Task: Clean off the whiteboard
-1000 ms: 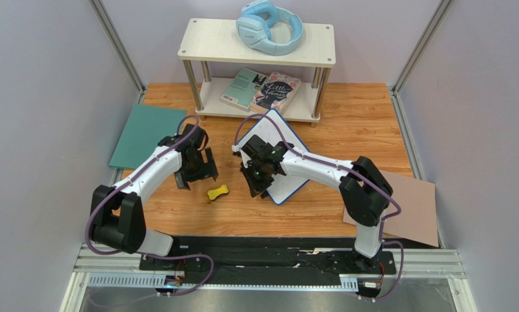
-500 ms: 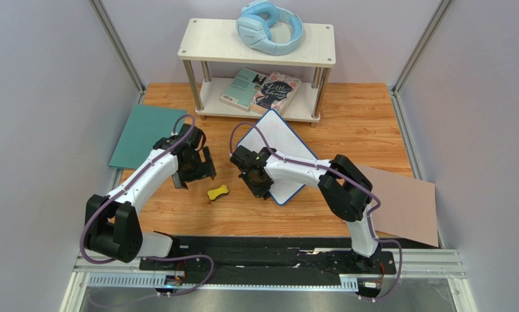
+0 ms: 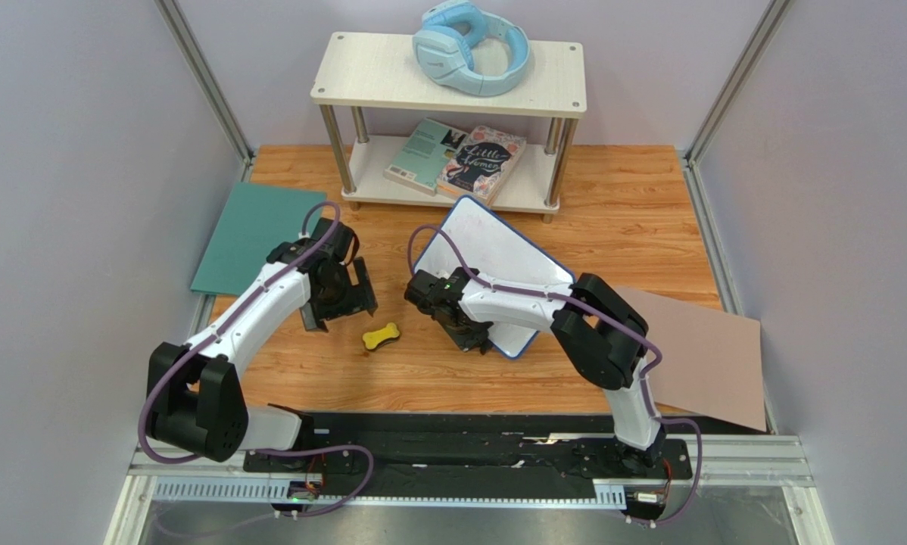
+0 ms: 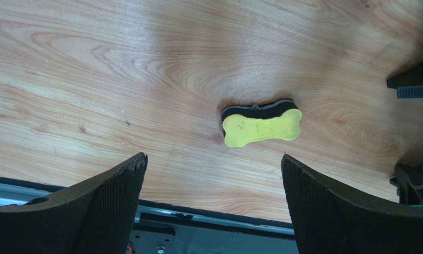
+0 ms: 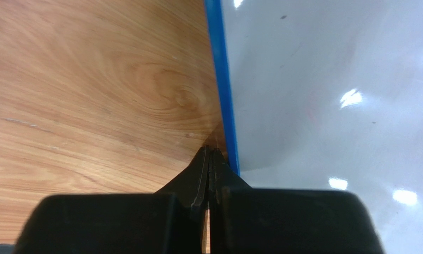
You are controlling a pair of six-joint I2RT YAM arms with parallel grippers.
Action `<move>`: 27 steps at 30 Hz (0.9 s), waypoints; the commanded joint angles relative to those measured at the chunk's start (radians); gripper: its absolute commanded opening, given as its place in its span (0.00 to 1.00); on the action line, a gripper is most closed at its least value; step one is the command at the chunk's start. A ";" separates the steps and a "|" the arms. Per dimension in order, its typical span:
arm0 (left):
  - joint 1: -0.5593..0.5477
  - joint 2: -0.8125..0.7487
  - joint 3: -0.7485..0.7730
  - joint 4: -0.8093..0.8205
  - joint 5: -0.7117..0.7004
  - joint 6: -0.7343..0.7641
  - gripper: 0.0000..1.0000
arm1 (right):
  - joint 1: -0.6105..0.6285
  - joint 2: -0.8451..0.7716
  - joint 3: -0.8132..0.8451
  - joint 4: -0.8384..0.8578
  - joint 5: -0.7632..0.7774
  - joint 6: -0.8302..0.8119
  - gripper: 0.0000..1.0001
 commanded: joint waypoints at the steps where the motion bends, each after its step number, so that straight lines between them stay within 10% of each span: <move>1: -0.001 -0.032 0.001 0.001 -0.006 0.001 0.98 | -0.013 -0.032 -0.076 -0.150 0.108 0.020 0.00; 23: -0.001 -0.052 0.006 0.035 0.015 0.039 0.99 | 0.021 -0.451 -0.138 -0.062 0.093 -0.025 0.00; 26: -0.001 -0.077 0.000 0.069 0.044 0.067 0.99 | 0.019 -0.560 -0.136 0.013 0.021 -0.055 0.08; 27: -0.001 -0.096 -0.002 0.077 0.049 0.072 0.99 | 0.016 -0.588 -0.139 0.055 -0.001 -0.064 0.26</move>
